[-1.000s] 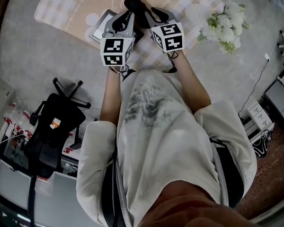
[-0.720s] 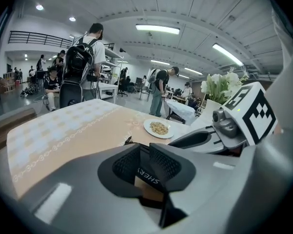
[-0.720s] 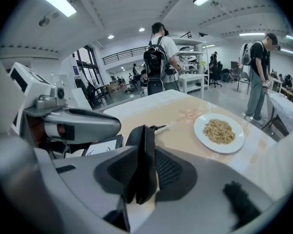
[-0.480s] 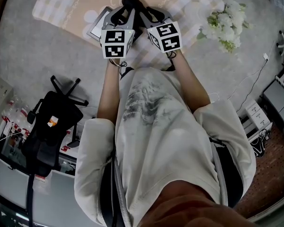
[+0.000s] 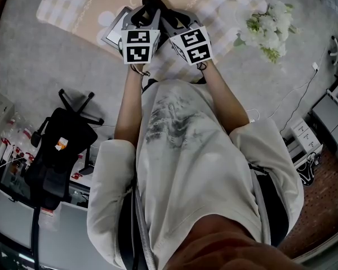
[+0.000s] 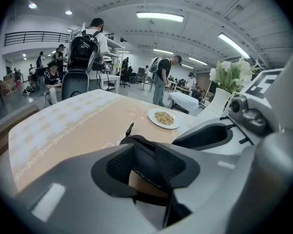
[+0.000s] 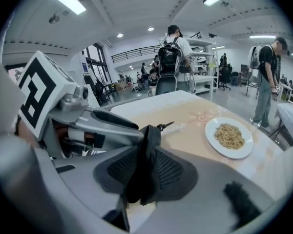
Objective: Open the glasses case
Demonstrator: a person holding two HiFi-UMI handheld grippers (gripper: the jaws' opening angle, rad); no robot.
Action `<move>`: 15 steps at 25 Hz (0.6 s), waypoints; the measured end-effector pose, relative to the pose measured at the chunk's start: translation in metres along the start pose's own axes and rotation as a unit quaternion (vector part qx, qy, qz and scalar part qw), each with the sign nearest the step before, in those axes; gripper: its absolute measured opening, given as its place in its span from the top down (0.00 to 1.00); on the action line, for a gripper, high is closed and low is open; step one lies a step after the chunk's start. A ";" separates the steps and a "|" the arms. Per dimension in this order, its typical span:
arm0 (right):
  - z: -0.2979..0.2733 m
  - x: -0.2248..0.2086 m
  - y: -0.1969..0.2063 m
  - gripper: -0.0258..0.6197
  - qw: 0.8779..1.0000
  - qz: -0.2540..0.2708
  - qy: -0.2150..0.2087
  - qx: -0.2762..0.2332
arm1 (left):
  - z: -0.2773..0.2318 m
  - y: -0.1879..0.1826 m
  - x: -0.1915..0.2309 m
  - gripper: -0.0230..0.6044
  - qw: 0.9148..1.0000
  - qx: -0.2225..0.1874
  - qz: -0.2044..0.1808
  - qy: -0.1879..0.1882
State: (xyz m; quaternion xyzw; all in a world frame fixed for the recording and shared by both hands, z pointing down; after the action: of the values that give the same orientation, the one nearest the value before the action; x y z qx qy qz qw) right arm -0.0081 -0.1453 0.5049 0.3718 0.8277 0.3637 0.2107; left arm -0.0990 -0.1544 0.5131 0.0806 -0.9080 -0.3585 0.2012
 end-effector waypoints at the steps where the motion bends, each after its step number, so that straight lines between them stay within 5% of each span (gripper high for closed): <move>1: 0.000 0.000 0.000 0.77 1.000 0.002 -0.001 0.001 | -0.001 0.001 0.001 0.73 1.000 0.000 0.003 0.001; 15: 0.006 -0.002 0.000 0.76 1.000 0.014 0.005 0.011 | 0.001 0.005 0.006 0.73 1.000 0.001 0.016 0.000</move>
State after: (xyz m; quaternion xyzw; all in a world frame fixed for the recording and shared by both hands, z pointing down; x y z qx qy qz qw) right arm -0.0027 -0.1439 0.5014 0.3839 0.8272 0.3595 0.1978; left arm -0.1044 -0.1522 0.5173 0.0656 -0.9096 -0.3545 0.2066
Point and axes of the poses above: the fingertips, and each gripper's own axes: z backward along the fingers, x to its left, y out of its underside, the point moved 6 cm from there along z, backward along the fingers, and after that the axes turned 9 degrees about z, right-handed, at the moved point
